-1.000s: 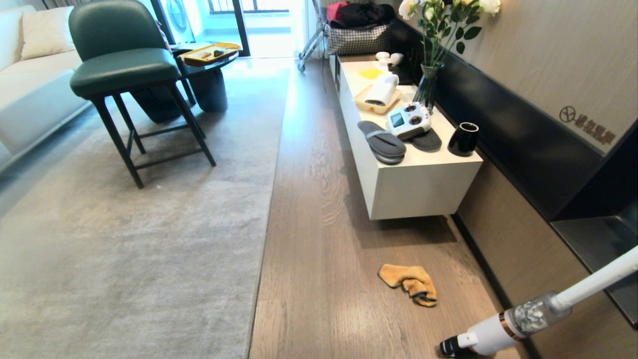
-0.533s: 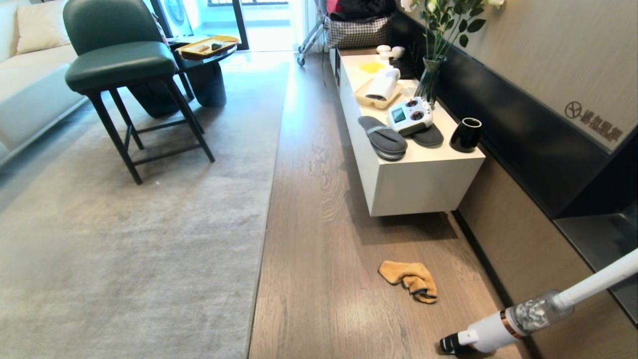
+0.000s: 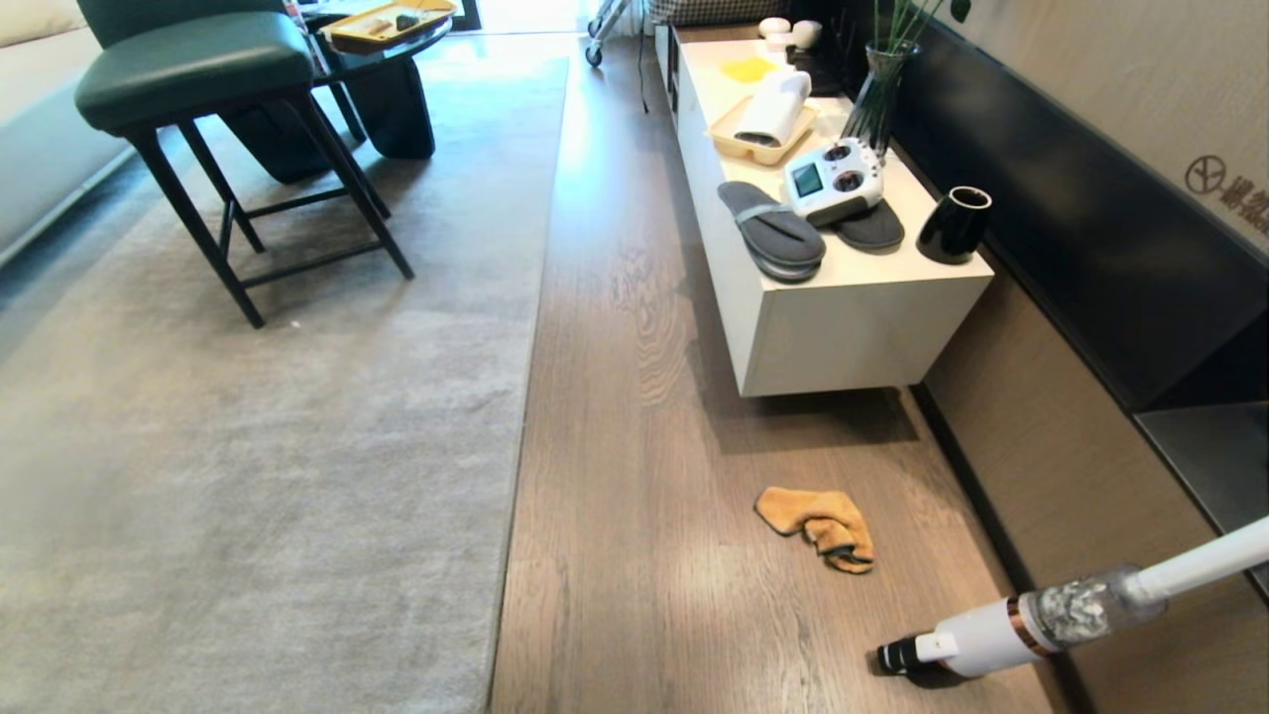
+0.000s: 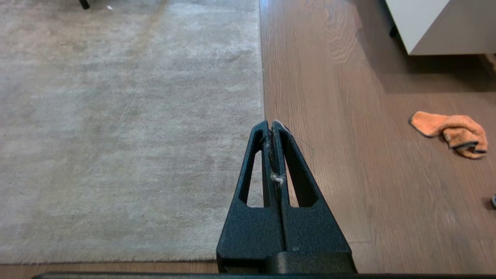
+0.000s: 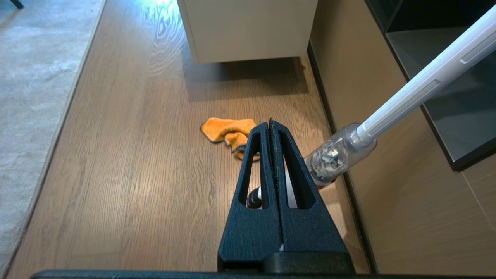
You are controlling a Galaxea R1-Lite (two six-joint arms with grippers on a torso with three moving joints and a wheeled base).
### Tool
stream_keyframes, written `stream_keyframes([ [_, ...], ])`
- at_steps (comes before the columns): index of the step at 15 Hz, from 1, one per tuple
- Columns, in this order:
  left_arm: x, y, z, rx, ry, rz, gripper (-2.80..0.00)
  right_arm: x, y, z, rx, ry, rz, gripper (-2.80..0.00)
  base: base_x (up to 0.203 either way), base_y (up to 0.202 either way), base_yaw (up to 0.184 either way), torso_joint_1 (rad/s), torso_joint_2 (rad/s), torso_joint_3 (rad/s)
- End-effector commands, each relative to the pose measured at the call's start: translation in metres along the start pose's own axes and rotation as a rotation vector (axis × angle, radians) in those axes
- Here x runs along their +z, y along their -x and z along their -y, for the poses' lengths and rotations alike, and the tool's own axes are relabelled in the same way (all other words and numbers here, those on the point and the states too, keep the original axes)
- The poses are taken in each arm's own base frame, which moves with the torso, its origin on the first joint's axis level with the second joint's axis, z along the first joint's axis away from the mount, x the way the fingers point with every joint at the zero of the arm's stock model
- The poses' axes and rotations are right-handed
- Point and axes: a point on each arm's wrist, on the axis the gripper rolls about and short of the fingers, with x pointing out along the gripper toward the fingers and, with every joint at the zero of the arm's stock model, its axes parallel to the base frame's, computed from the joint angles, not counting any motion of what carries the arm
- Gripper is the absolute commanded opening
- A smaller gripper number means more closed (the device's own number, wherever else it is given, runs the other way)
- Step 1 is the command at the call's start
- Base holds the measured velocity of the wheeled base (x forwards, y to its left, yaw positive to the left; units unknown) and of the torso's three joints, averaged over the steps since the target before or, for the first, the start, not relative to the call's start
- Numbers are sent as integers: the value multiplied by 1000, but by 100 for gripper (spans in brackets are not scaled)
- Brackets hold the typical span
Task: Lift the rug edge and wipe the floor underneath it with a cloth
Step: Pick up the rag
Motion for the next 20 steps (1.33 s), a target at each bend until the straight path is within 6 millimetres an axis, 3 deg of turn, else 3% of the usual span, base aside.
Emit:
stream_keyframes([
  [1, 0, 0, 0, 1, 0, -2, -280, 0, 0, 0, 0, 0, -1, -280, 0, 0, 0, 2, 1, -202],
  [20, 0, 0, 0, 1, 2, -2, -280, 0, 0, 0, 0, 0, -1, -280, 0, 0, 0, 3, 2, -197],
])
